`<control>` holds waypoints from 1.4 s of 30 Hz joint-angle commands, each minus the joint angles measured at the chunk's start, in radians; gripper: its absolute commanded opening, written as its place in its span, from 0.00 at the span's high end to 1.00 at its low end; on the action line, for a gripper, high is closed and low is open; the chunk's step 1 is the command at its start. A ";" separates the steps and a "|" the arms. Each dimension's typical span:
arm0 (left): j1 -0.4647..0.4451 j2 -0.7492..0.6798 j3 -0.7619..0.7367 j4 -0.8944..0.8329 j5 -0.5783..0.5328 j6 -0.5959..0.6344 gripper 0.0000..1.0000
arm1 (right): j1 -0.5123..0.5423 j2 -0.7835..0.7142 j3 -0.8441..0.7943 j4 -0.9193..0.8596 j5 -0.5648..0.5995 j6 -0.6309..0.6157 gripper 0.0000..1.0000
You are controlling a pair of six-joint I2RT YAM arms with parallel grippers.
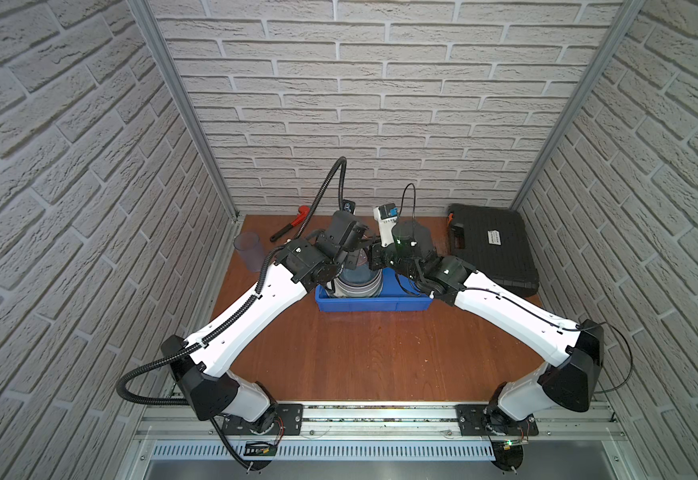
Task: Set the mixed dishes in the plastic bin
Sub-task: 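Grip the pink cup with the right gripper and open the left gripper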
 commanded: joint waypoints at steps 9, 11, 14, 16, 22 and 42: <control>-0.023 -0.051 -0.002 0.102 0.151 0.028 0.86 | -0.009 0.033 -0.015 0.044 -0.032 0.036 0.92; -0.023 -0.052 -0.002 0.100 0.159 0.026 0.85 | -0.009 0.034 -0.016 0.041 -0.031 0.036 0.93; -0.023 -0.055 -0.014 0.096 0.161 0.024 0.83 | -0.009 0.032 -0.026 0.042 -0.028 0.035 0.94; -0.023 -0.055 -0.020 0.093 0.162 0.020 0.81 | -0.010 0.031 -0.033 0.043 -0.027 0.034 0.94; -0.022 -0.064 -0.035 0.074 0.169 0.012 0.78 | -0.010 0.023 -0.044 0.040 -0.027 0.031 0.94; 0.036 -0.239 -0.170 0.049 0.147 -0.022 0.58 | -0.095 -0.082 -0.094 -0.072 0.023 -0.051 0.94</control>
